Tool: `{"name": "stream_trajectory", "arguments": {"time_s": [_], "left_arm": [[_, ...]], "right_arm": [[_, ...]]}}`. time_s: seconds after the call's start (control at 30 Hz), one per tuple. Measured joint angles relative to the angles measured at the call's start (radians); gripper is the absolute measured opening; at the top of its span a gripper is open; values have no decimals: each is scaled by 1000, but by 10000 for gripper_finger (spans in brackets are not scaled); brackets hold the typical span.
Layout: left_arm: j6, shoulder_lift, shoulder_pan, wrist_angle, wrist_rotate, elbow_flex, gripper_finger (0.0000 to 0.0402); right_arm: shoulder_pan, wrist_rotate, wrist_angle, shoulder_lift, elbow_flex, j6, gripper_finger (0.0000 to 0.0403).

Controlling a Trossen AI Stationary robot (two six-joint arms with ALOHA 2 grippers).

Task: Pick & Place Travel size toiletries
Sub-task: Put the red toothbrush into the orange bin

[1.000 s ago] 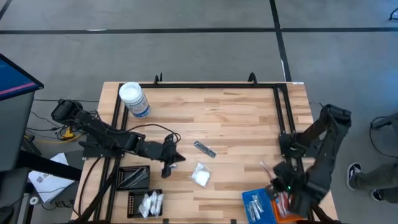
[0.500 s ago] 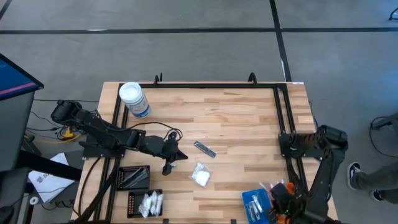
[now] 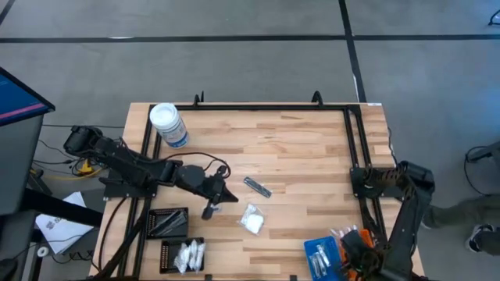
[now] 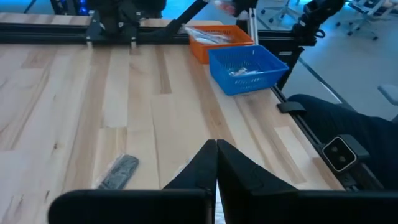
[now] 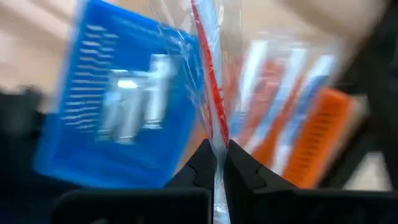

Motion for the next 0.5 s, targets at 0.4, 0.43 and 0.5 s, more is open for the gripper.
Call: {"name": "stream_trajectory", "arguments": {"time_s": [0.4, 0.43, 0.5], "left_arm": [[6, 0, 4, 9, 23, 0, 0], [7, 0, 4, 12, 23, 0, 0], [7, 0, 4, 19, 23, 0, 0]], "right_arm": [[-2, -123, 36, 107, 8, -2, 4], [-2, -133, 35, 108, 8, -3, 4], [-3, -164, 34, 114, 9, -2, 4]]}}
